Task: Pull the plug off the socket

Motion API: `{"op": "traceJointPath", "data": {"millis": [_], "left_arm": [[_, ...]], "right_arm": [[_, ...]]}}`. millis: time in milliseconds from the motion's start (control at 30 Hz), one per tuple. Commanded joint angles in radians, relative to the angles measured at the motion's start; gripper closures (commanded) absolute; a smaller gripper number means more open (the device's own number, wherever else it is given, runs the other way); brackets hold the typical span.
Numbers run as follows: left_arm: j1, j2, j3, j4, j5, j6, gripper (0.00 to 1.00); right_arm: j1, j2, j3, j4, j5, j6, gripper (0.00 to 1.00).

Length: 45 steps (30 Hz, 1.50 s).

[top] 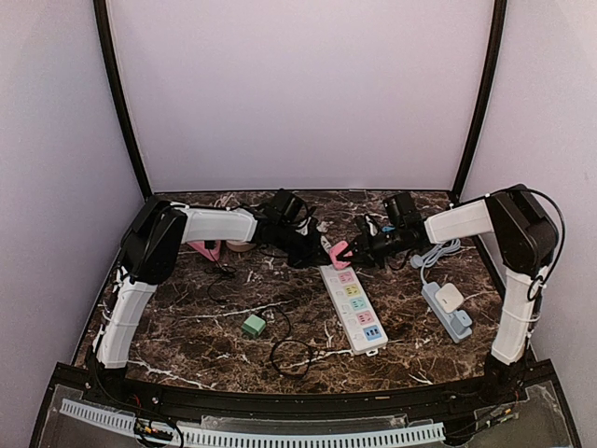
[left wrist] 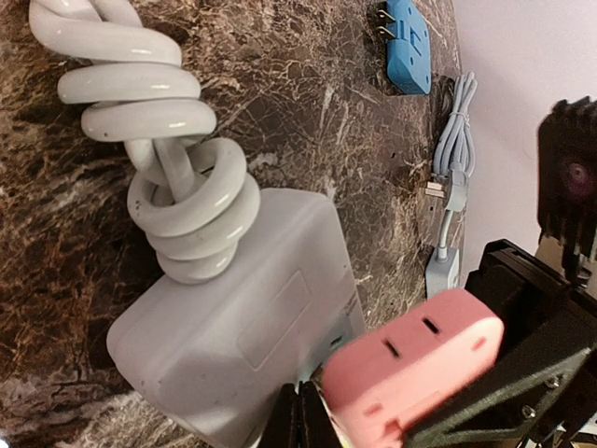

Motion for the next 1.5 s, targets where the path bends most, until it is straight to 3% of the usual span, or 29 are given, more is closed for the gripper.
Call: {"op": "traceJointPath", "data": {"millis": [0,200,633,1067,1467], "left_arm": [[-0.001,0.049,-0.049,-0.105,-0.070,0.020,0.98],[-0.001,0.050,-0.043,-0.114,-0.068,0.024,0.98],[-0.001,-0.062,0.104,-0.166,-0.041,0.079,0.98],[-0.001,-0.255,0.023,-0.227,-0.094,0.147,0.98],[-0.001,-0.347,-0.092,-0.185,-0.109,0.136,0.98]], "right_arm": [[0.005,-0.068,-0.007,0.186,-0.106,0.038,0.95],[-0.006,-0.088,-0.015,0.171,-0.086,0.029,0.96],[-0.160,-0.061,0.201,-0.172,0.122,-0.168,0.95],[-0.354,0.222,0.468,-0.197,0.019,-0.148,0.94],[-0.468,0.339,0.478,-0.159,-0.045,-0.096,0.93]]}}
